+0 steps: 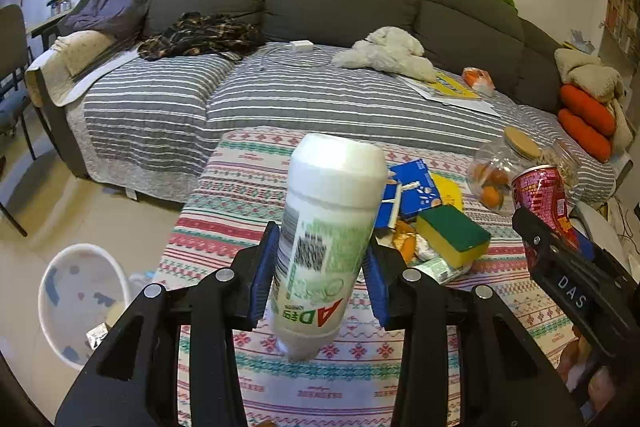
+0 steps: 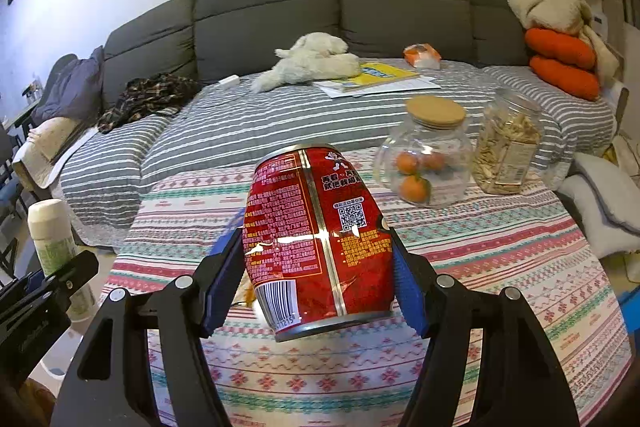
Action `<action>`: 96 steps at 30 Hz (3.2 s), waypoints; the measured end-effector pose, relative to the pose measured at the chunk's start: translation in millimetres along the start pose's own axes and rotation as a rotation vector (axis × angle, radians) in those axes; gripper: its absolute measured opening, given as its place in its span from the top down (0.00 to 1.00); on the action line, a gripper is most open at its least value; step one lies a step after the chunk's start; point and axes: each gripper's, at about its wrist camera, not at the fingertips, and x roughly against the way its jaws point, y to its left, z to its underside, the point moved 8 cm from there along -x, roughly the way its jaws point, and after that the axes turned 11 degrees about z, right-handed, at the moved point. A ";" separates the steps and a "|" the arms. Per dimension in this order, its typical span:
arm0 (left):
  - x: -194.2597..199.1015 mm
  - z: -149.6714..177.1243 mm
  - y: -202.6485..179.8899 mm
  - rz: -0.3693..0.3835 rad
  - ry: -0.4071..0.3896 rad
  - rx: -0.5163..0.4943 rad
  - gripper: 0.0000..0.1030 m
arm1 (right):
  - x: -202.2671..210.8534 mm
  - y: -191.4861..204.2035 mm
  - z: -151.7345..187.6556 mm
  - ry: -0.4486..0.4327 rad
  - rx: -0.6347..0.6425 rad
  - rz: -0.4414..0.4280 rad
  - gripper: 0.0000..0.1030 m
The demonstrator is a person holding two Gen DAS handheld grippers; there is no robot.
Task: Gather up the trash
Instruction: 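Carry the can and bottle to the white bin and release the bottle from the left tool, then open the right tool over the white bin to drop the red can, then move both open tools back over the table trash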
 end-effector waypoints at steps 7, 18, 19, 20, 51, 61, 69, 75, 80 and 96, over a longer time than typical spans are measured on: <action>13.2 -1.3 23.2 -0.037 -0.010 0.021 0.65 | 11.4 32.3 5.7 -0.008 0.027 -0.048 0.36; 37.2 2.7 66.0 -0.076 -0.017 0.053 0.65 | 19.8 76.9 17.9 0.010 0.056 -0.113 0.36; 39.5 2.7 70.3 -0.082 -0.018 0.056 0.65 | 20.7 81.6 19.3 0.012 0.061 -0.119 0.36; 43.3 3.1 76.5 -0.091 -0.021 0.060 0.65 | 21.8 86.8 20.8 0.011 0.066 -0.125 0.36; 103.1 27.8 262.1 -0.287 0.049 0.295 0.43 | 48.2 270.2 94.6 0.073 0.288 -0.347 0.36; 146.3 20.5 288.7 -0.392 -0.017 0.325 0.35 | 48.8 327.4 120.8 0.106 0.354 -0.405 0.36; 180.6 16.2 307.0 -0.480 -0.080 0.341 0.33 | 54.3 378.9 146.4 0.133 0.411 -0.462 0.36; 190.7 16.1 320.6 -0.516 -0.097 0.359 0.33 | 57.8 404.8 160.0 0.152 0.449 -0.490 0.35; 193.8 18.2 326.3 -0.526 -0.094 0.369 0.32 | 63.9 413.1 160.1 0.132 0.466 -0.502 0.23; 180.5 16.3 301.3 -0.578 -0.085 0.288 0.11 | 57.0 352.0 98.9 -0.003 0.366 -0.259 0.10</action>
